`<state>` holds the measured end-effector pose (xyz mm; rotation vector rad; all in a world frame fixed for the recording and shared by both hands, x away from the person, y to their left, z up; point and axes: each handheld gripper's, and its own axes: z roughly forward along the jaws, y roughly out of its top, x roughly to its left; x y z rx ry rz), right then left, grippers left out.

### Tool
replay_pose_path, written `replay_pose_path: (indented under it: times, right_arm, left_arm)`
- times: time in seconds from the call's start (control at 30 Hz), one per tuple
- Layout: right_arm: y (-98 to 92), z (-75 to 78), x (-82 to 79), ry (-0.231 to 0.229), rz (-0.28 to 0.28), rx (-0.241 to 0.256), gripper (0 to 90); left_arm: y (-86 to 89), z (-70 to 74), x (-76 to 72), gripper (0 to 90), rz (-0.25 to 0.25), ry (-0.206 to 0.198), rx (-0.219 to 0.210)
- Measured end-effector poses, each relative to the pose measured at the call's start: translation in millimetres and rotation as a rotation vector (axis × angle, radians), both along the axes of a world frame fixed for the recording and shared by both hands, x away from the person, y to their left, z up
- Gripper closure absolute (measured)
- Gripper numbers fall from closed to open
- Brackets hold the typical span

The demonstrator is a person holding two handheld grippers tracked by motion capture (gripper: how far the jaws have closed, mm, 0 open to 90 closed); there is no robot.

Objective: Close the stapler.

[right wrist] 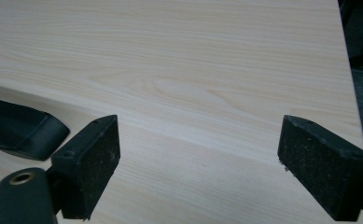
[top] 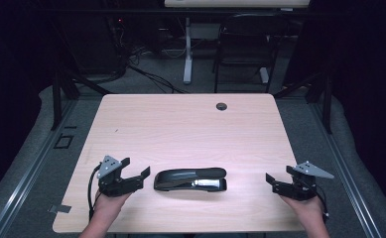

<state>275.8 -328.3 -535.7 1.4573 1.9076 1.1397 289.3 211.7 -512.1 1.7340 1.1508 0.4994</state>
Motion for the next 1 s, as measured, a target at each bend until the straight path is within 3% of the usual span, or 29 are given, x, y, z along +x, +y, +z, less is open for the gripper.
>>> replay_pose_path:
  times: [0.23, 0.57, 0.73, 0.83, 1.0]
  right_arm:
    - [-20.0, -8.9, -7.4, 0.029, -0.061, -0.038, 11.1]
    - [-36.4, -27.8, -12.5, 0.115, -0.119, -0.064, 7.4]
    - [-41.1, -37.7, -13.5, 0.172, -0.128, -0.068, 5.4]
    - [-39.9, -39.9, -14.2, 0.176, -0.129, -0.079, 4.4]
    - [-39.7, -40.4, -14.6, 0.190, -0.112, -0.071, 2.2]
  left_arm:
    - [34.2, -12.0, 1.8, 14.6, 0.093, 0.035, 0.034]
    - [82.4, -39.5, 1.5, 14.8, 0.221, 0.136, 0.095]
    - [95.8, -51.7, 4.1, 14.8, 0.257, 0.179, 0.071]
    - [99.1, -55.5, 5.7, 14.8, 0.263, 0.210, 0.070]
    - [99.9, -54.6, 5.7, 14.8, 0.269, 0.197, 0.045]
